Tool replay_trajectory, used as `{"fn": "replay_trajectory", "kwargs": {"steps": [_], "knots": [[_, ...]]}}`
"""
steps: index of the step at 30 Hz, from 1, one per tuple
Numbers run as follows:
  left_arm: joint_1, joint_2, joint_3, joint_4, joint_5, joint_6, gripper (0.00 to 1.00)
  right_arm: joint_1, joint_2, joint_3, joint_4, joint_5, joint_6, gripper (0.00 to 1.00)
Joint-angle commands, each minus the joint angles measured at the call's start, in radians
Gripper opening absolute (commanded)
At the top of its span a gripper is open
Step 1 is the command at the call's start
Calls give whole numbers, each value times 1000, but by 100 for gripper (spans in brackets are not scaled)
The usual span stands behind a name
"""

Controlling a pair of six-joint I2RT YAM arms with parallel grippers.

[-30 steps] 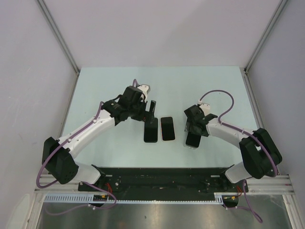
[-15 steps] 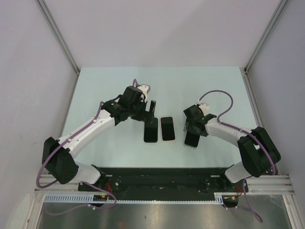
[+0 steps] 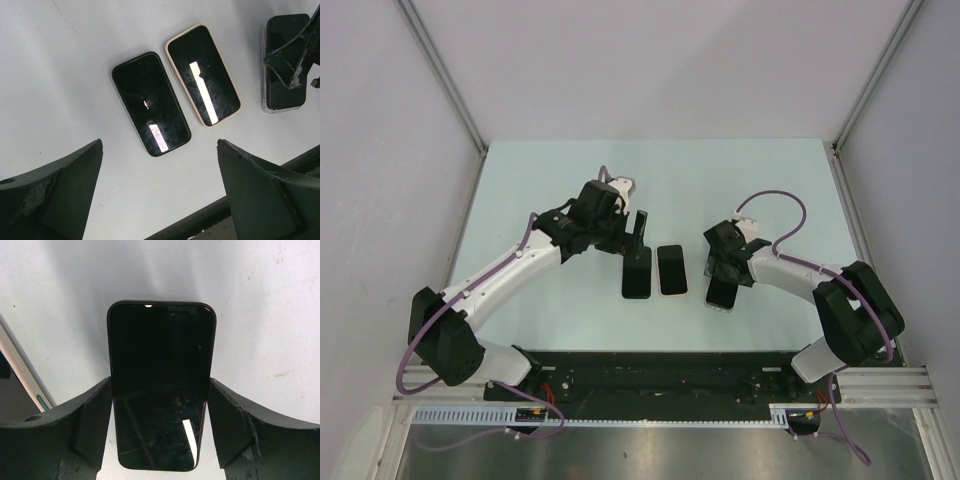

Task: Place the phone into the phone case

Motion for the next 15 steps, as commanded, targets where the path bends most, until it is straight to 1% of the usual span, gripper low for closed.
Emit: {"fn": "replay_trajectory", "kwargs": {"steps": [1, 5, 8, 9, 15], "knots": [[6, -15, -2, 10, 11, 19, 100, 9, 6, 8, 35, 23, 30, 54], [6, -14, -2, 11, 11, 20, 100, 9, -9, 8, 55, 27, 24, 52], [7, -12, -2, 11, 11, 19, 100, 4, -20, 8, 64, 37, 18, 52], [7, -12, -3, 10, 37, 19, 100, 4, -20, 8, 65, 38, 15, 52], [11, -3, 0, 11, 39, 17, 100, 4, -9, 8, 88, 37, 4, 53]]}}
